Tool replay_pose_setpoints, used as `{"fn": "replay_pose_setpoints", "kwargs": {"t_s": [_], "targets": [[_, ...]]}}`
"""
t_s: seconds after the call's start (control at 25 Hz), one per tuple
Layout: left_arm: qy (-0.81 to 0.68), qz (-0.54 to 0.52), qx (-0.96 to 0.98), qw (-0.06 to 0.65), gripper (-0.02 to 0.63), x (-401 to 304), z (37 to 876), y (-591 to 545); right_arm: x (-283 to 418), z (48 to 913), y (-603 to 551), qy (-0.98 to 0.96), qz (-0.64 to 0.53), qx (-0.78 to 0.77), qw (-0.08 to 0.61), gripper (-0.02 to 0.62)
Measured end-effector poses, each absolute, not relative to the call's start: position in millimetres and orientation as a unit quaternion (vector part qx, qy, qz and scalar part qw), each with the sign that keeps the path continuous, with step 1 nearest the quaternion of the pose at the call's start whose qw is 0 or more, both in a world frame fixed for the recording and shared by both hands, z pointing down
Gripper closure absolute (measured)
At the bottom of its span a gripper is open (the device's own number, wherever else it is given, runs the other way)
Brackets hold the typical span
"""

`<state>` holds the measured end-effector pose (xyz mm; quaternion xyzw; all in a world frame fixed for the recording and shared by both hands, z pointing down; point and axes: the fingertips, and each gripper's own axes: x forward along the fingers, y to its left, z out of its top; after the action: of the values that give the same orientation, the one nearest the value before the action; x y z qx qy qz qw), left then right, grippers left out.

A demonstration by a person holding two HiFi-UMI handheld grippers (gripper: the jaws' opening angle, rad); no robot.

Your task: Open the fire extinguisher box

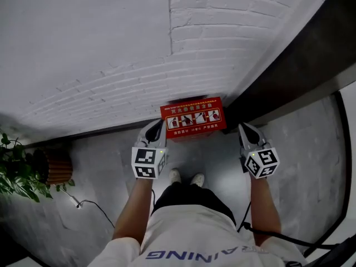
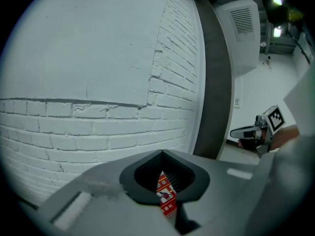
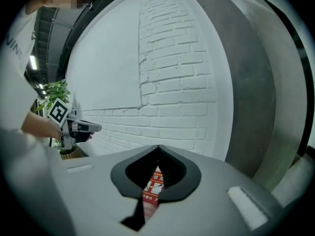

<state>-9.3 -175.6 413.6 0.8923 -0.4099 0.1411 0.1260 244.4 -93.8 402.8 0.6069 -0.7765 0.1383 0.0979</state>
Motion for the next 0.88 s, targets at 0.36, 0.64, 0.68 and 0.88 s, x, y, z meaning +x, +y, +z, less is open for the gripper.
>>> {"fn": "replay_pose_setpoints", "kwargs": {"t_s": [0.36,0.64,0.68,0.88], "targets": [[-0.435,0.144,0.875,0.155,0.600,-21,442,-176,236,427,-120,-0.794,0.148,0.575,0.134,0.592],[-0.477,0.157,0.852,0.149,0.600,-10,469,-164,258,460,-132,-0.827,0.167,0.518,0.143,0.592],[-0.482,0.159,0.849,0.149,0.600,-8,475,-161,262,467,-131,-0.830,0.171,0.510,0.147,0.592],[-0.496,0.189,0.829,0.177,0.600,1,522,-146,280,519,-124,-0.836,0.185,0.491,0.161,0.592]]}}
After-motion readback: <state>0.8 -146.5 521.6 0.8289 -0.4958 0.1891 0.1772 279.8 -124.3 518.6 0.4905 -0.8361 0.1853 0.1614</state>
